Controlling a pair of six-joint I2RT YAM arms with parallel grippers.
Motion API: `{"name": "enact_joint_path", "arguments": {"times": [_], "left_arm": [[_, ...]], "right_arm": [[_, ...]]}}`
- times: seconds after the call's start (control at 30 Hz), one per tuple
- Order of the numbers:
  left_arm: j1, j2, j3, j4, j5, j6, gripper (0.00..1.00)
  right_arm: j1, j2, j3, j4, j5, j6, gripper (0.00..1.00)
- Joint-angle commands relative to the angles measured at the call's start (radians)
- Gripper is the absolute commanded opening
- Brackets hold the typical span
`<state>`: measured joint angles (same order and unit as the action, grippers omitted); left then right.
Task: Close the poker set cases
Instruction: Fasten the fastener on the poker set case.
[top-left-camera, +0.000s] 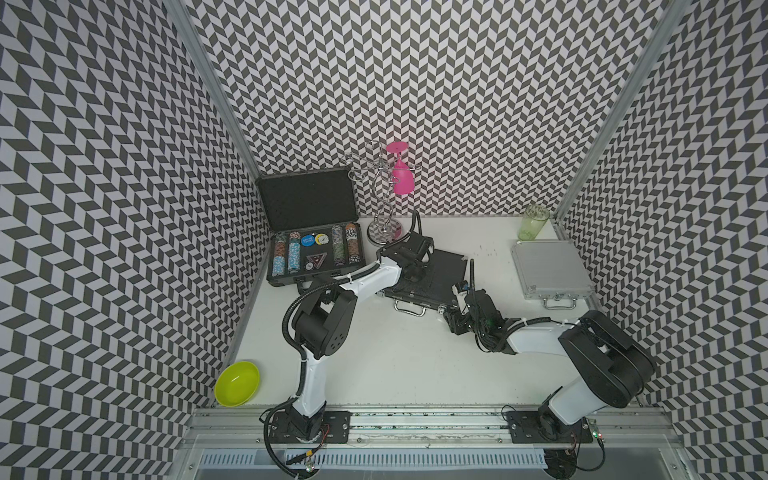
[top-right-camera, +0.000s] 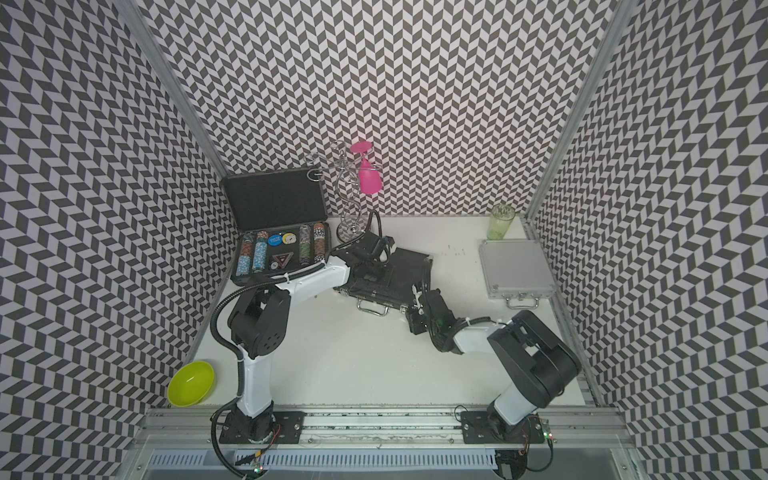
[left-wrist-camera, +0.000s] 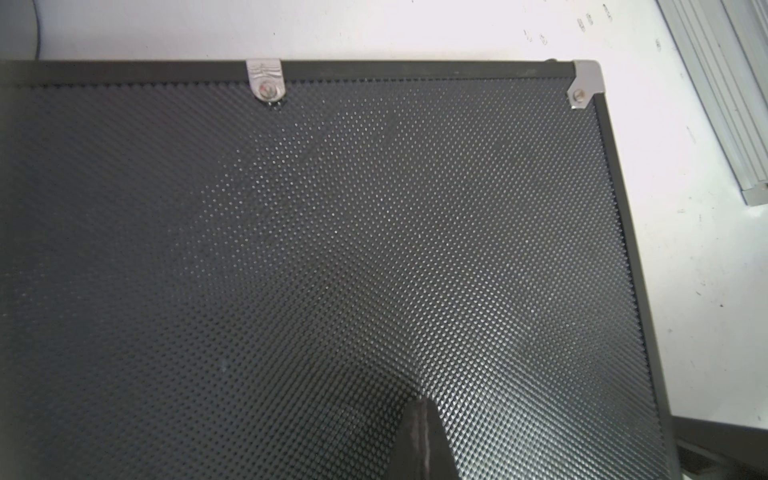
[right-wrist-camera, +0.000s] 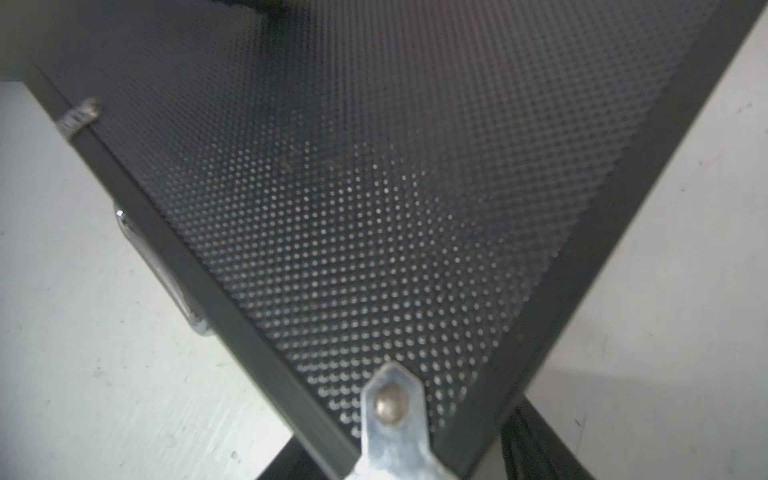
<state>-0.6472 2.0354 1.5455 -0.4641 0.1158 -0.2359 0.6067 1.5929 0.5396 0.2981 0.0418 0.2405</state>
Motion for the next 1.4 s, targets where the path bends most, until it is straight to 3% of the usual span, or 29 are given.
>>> {"name": "enact_joint_path", "arguments": {"times": [0.0,0.13,0.33,0.6,0.77,0.87,1.03,1.37], "left_arm": [[-0.015,0.019,-0.045,-0.059,0.023,0.006,0.00],[-0.016,0.014,-0.054,-0.055,0.025,0.007,0.00],[-0.016,0.013,-0.065,-0.047,0.029,0.003,0.00],[-0.016,0.007,-0.062,-0.048,0.031,-0.001,0.00],[-0.016,-0.007,-0.058,-0.047,0.035,-0.006,0.00],[-0.015,-0.014,-0.055,-0.047,0.039,-0.010,0.00],[-0.011,-0.071,-0.054,-0.012,0.057,-0.034,0.00],[0.054,-0.231,-0.110,0.025,0.034,-0.071,0.00]], "right_arm": [[-0.003,0.029,0.015,0.017,0.038,0.012,0.54],[-0.003,0.030,0.017,0.020,0.045,0.010,0.41],[0.000,0.026,0.017,0.021,0.043,0.009,0.38],[0.000,-0.022,0.022,-0.033,0.037,0.014,0.49],[0.000,-0.082,0.022,-0.072,-0.011,0.015,0.67],[0.000,-0.120,0.013,-0.075,-0.038,0.010,0.72],[0.011,-0.150,0.031,-0.106,-0.079,0.014,0.76],[0.024,-0.104,0.054,-0.145,-0.001,0.014,0.77]]}}
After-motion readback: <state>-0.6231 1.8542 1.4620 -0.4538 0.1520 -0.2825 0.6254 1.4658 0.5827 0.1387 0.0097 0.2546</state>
